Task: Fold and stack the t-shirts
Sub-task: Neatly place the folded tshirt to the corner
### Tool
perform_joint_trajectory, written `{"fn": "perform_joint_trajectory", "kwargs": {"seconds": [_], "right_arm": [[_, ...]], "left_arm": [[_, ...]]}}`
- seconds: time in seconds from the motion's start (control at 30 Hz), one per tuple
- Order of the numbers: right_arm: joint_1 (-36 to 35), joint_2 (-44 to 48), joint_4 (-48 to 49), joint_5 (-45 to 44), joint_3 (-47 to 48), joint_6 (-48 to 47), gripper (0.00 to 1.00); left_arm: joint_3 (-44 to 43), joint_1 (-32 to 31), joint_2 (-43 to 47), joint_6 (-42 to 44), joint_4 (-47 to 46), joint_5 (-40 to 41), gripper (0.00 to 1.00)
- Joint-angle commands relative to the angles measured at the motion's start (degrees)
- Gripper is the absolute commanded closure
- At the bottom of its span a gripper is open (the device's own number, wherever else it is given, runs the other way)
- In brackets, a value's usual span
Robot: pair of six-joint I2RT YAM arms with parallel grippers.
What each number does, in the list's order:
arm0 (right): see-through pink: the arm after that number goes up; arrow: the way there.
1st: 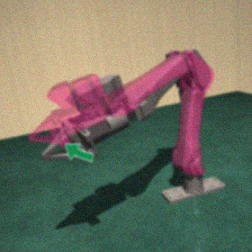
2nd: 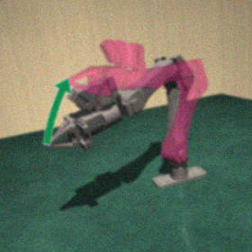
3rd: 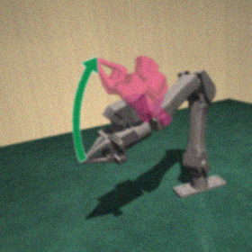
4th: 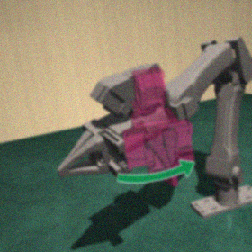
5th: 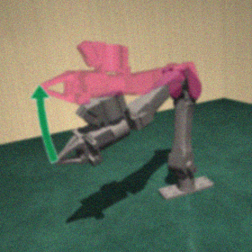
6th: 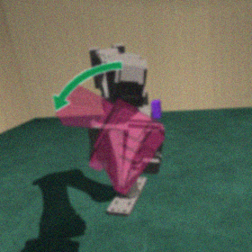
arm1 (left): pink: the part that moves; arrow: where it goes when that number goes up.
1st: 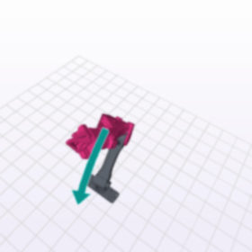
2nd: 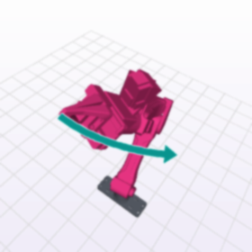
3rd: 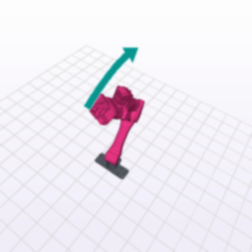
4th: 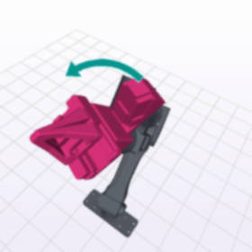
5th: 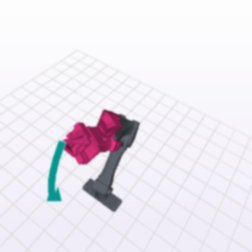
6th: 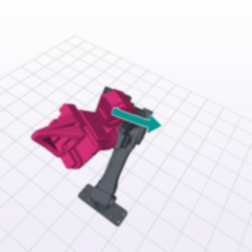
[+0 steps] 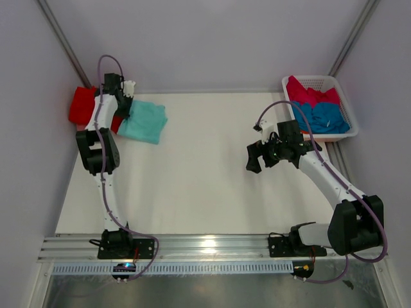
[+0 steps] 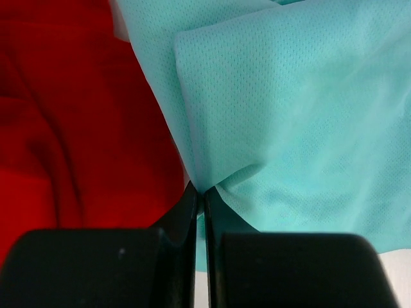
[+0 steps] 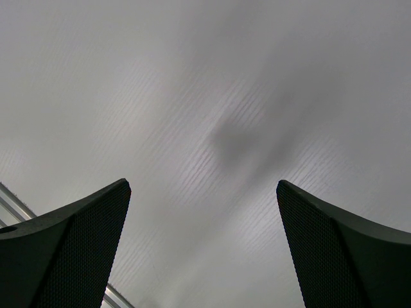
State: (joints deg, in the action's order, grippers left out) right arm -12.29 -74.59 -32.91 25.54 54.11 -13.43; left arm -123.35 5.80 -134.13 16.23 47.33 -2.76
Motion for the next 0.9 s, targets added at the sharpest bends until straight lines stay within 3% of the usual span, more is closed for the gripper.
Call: {"fn": "perform_joint_trajectory", "kwargs": {"seconds": [0.0,0.3,0.87], "right_arm": [[-0.19,0.50,0.56,-0.67,0.03,-0.81,0.01],[-0.19,0.23,0.65,-0.67,-0.23,-0.98,0.00],[-0.19,-1.53,0.65,0.12,-0.23,-1.07,0.01]], "left_arm": [[-2.77,1.23,0.62,1.61,-5.14,2.33,1.00],[-3.30,2.28,0.88,4.33,-10.85,8.56,1.00],[-7.96,5.18,0.71,7.24,-14.46,11.91,1.00]]}}
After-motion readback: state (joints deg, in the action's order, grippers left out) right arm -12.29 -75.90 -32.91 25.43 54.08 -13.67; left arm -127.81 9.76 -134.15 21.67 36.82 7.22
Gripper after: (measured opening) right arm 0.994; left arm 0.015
